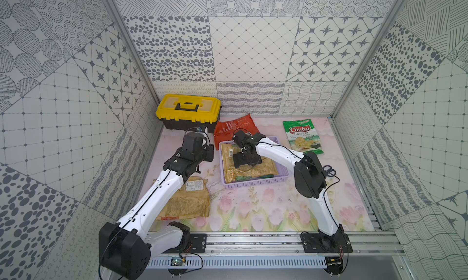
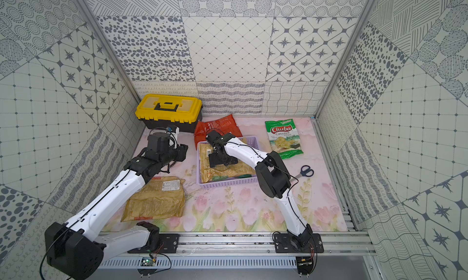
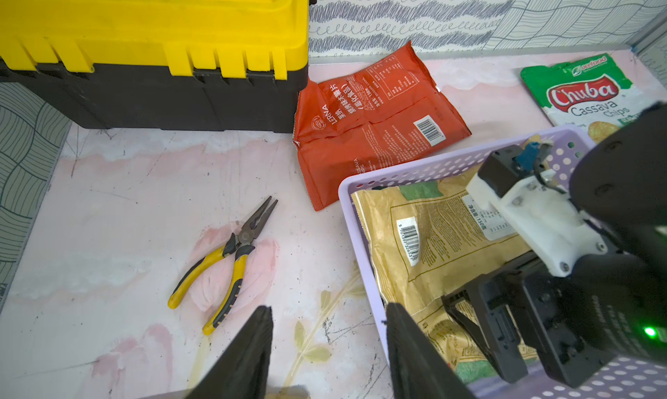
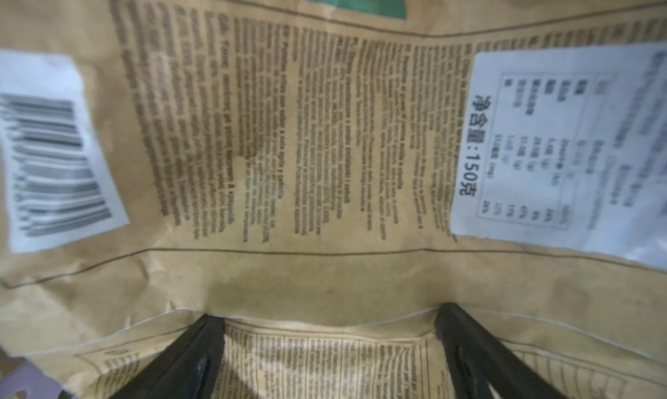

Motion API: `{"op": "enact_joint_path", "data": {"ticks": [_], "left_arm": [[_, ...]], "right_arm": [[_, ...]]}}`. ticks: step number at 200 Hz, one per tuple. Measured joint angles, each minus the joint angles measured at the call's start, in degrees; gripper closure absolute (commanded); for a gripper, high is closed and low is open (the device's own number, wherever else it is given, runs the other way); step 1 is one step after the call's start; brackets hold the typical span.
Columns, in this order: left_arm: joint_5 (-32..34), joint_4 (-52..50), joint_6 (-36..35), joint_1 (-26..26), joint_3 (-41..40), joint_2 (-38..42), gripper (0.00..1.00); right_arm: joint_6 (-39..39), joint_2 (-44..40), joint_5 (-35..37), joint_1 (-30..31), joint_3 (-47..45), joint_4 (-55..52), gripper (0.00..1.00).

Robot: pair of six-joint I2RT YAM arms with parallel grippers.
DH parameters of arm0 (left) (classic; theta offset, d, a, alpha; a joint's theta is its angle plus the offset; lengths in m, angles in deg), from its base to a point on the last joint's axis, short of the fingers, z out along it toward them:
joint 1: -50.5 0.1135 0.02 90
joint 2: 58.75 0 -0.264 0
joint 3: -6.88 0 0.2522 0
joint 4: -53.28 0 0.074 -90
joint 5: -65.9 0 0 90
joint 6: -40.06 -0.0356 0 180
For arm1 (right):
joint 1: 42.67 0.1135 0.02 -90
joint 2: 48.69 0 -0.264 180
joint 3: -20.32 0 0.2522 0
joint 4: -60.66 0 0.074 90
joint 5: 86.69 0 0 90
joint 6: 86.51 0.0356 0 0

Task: Put the potato chips into the basket
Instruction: Place the potato chip in the basket.

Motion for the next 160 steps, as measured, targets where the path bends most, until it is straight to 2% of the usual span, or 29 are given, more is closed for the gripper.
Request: {"op": "enact_joint_path", "data": {"ticks": [45,112,160], "left_arm": [[0.1,0.0,0.2,0.0,0.1,-0.3,0.45],[0.2,0.0,0.2,0.0,0.1,-0.8,0.45],[-0.6,0.0,0.1,0.0,0.3,-1.1,0.45]], "right_arm": [[0.4,2.5,10.1,3.1,3.3,-3.5,0.03],[-1.2,1.6,5.8,1.5,2.2,-2.3,0.03],[-0.7,-5.8,3.8,-2.3,-2.5,-0.7,0.03]]}}
